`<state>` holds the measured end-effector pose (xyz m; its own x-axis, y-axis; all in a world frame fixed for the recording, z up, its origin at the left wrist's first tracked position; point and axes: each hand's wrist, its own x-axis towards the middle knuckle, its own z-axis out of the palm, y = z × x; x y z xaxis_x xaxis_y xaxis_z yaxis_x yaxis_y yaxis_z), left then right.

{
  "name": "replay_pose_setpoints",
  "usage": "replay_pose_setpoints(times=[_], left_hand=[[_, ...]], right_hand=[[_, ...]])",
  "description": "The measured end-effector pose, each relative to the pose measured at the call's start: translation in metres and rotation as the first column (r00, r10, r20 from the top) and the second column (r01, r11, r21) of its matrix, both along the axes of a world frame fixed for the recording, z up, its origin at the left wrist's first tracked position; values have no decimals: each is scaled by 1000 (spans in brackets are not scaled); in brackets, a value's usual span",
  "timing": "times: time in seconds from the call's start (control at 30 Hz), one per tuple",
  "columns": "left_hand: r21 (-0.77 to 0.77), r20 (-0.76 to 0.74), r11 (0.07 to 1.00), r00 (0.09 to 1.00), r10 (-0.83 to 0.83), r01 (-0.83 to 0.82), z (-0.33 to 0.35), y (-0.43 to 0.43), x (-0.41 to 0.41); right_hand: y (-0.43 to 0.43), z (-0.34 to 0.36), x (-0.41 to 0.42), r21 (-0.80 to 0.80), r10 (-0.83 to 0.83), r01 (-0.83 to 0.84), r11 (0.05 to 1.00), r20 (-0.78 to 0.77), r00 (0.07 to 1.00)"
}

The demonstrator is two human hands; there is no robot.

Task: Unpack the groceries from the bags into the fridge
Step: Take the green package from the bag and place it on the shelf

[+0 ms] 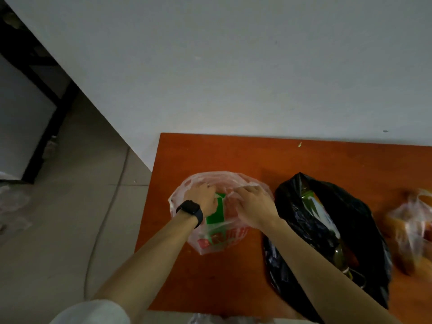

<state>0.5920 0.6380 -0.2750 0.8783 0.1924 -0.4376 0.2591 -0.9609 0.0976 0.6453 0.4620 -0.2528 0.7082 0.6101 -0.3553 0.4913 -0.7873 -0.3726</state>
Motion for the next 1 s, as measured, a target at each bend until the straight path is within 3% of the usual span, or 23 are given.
replay_pose_setpoints(times=[0.2,0.4,0.73,1.0], left_hand=[[-55,-123,984,979,162,-170,-50,-4,20],[-18,-193,984,967,169,-175,-68,-10,29],[-286,-225,906,941,253,-312,-63,5,31],[-489,45,853,972,232,-181,11,25,31]], right_hand=[[30,-42,23,-172,-4,-22,985,-152,988],[29,-79,30,-289,-6,-74,954,-266,964],[21,-107,28,-381,7,-107,918,-255,967],[29,-101,29,-437,23,-104,893,-186,982]])
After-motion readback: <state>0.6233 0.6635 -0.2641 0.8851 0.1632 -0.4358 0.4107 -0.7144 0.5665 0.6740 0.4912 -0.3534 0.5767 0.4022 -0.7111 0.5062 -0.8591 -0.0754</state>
